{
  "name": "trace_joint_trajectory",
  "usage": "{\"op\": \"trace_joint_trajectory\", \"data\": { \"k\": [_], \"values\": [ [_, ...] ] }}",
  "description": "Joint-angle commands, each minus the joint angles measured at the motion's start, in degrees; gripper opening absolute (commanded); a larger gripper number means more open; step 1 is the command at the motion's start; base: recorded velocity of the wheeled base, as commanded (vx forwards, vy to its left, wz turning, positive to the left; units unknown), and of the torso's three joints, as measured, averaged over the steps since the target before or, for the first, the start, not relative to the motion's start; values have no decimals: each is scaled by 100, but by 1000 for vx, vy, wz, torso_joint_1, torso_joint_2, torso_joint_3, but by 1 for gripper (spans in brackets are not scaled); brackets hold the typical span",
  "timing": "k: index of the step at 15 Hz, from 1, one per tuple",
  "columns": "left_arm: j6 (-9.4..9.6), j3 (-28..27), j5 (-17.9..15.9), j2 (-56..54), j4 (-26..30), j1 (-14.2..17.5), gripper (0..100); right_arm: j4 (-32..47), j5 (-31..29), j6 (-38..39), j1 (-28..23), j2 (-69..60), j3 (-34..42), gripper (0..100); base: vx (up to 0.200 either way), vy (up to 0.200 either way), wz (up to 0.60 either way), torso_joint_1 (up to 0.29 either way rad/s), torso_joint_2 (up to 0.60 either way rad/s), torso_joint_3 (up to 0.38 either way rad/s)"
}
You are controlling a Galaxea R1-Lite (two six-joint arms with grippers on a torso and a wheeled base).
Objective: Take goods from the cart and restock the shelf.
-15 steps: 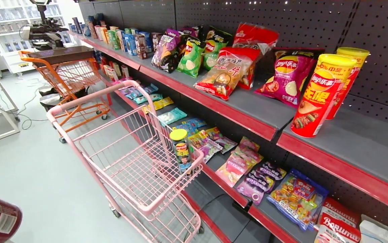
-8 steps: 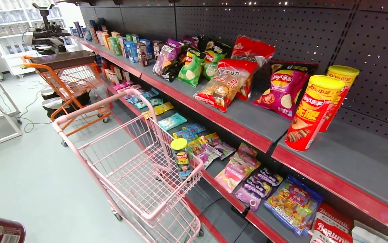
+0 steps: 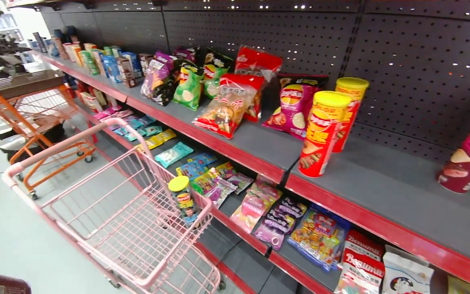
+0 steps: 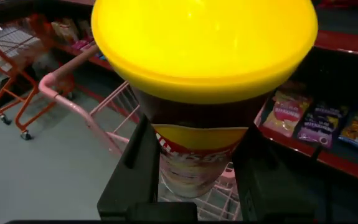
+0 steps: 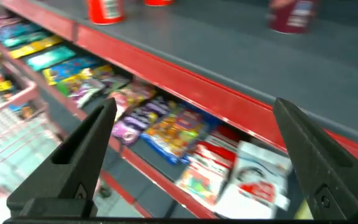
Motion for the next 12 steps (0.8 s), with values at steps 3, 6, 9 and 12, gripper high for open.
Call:
{"op": "trace_joint_trajectory", "data": {
  "k": [3,6,9,12],
  "values": [
    [17,-34,48,58,3,8,0,-1,1,-1,-1,7,-6,100,0,0,-600,2,2,1],
    [166,-8,48,23,30,8,0,-1,1,-1,-1,7,2,100,0,0,-600,5,-1,2],
    [166,-8,56,23,126,8,0,-1,1,-10,-1,7,2,100,0,0,-600,4,1,1],
    [245,-17,74,67,153,8,0,-10,10,-1,-1,7,-6,100,0,0,-400,0,3,2]
  ]
}}
